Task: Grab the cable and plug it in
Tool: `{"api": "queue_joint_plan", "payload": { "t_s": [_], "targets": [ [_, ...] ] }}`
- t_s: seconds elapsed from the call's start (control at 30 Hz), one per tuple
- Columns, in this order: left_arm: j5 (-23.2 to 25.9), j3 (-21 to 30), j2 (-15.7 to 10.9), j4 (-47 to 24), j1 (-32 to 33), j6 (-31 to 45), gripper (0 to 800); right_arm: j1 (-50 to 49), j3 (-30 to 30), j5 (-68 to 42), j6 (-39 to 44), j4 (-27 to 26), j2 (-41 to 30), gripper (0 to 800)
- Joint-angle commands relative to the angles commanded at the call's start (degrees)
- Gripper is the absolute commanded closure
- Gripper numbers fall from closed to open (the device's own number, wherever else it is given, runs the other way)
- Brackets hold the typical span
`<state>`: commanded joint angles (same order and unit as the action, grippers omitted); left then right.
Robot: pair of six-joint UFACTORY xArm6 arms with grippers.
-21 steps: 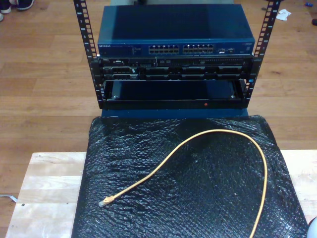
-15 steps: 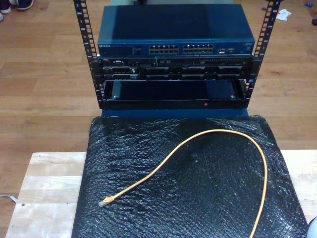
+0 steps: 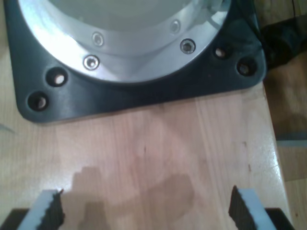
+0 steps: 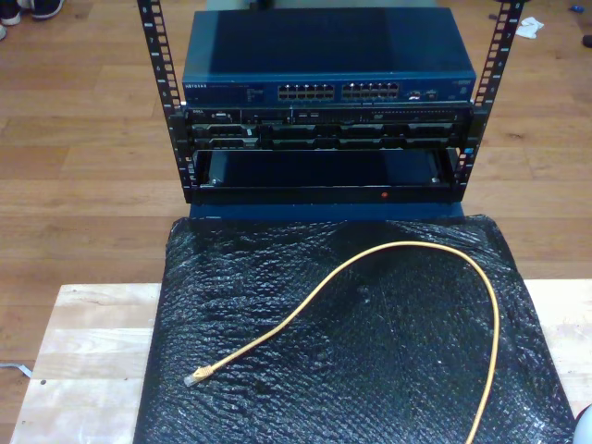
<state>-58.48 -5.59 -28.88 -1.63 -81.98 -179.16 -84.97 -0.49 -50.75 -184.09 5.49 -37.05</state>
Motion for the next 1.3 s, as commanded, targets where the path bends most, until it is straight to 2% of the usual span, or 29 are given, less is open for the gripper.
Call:
{"api": "queue_joint_plan", "payload": {
  "t_s": [1.3],
  "targets": [
    [0.00, 0.00, 0.00, 0.00, 0.00, -0.18, 0, 0.09, -0.88, -0.62, -0.18, 0.00, -0.09, 0]
  ]
}}
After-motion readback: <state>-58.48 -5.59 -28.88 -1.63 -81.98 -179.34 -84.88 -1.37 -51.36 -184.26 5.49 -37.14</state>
